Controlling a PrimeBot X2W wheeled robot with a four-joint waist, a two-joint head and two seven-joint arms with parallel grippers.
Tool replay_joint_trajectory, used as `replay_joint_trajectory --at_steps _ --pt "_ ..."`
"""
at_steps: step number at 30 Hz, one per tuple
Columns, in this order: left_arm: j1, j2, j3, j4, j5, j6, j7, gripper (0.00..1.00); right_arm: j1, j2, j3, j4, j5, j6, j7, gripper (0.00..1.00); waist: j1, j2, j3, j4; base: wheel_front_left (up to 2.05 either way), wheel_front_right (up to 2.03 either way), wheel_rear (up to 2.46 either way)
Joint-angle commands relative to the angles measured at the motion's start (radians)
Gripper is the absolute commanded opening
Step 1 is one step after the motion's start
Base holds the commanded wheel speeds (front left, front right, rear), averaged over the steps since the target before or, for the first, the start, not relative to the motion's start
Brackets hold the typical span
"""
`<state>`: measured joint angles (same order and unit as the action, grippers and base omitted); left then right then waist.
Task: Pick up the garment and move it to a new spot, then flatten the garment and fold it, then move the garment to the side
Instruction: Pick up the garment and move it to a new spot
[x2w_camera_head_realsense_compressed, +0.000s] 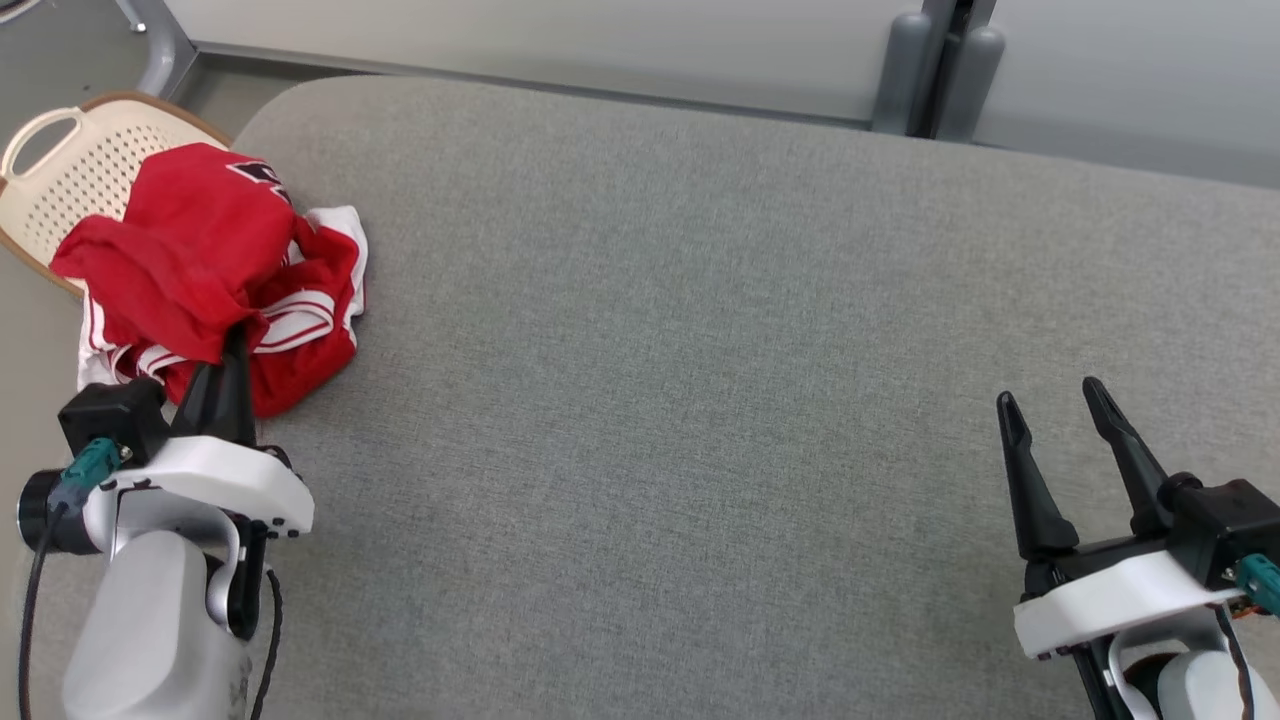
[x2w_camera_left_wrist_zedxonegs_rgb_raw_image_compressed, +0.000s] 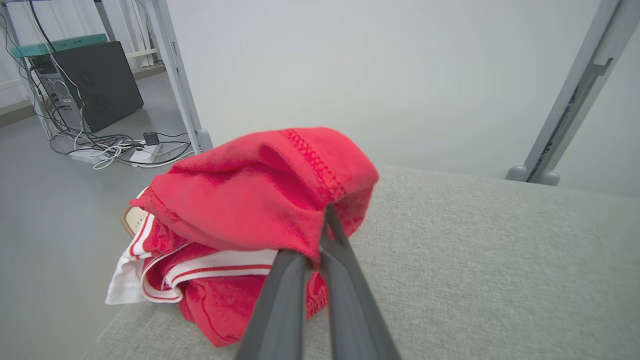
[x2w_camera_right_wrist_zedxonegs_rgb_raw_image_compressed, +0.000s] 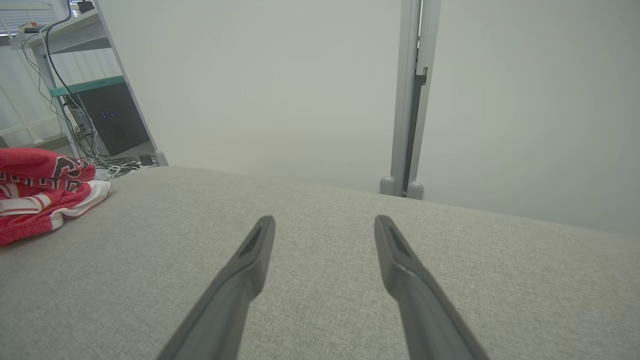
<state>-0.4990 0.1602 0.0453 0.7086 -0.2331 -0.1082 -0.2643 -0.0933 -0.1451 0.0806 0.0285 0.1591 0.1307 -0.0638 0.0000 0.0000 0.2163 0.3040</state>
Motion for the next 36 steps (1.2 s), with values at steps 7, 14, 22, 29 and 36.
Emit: replay_joint_trajectory --at_steps 7,14,22,29,36 --pt "0.157 -0.019 -0.009 -0.198 0.063 0.002 0.000 0.00 0.057 0.016 -0.001 0.004 0.012 0.000 -0.015 1.00 0.0000 0.0000 -0.128 -0.042 0.00 0.00 0.00" --pt "0.266 -0.051 -0.090 -0.347 0.100 -0.006 0.007 0.00 0.081 0.029 -0.001 -0.007 0.023 0.000 -0.018 1.00 0.0000 0.0000 -0.155 -0.121 0.00 0.00 0.00" --pt "0.214 -0.078 -0.264 -0.398 0.088 -0.021 0.047 0.00 0.043 0.041 0.008 -0.005 0.023 0.000 -0.036 1.00 0.0000 0.0000 -0.099 -0.288 0.00 0.00 0.00" --pt "0.115 -0.097 -0.448 -0.411 0.052 -0.022 0.068 0.00 0.007 0.060 0.000 0.024 0.035 0.000 -0.075 1.00 0.0000 0.0000 -0.026 -0.467 0.00 0.00 0.00" --pt "0.001 -0.102 -0.632 -0.447 0.002 -0.023 0.082 0.00 -0.007 0.079 -0.020 0.064 0.052 0.000 -0.115 1.00 0.0000 0.0000 0.054 -0.571 0.00 0.00 0.00"
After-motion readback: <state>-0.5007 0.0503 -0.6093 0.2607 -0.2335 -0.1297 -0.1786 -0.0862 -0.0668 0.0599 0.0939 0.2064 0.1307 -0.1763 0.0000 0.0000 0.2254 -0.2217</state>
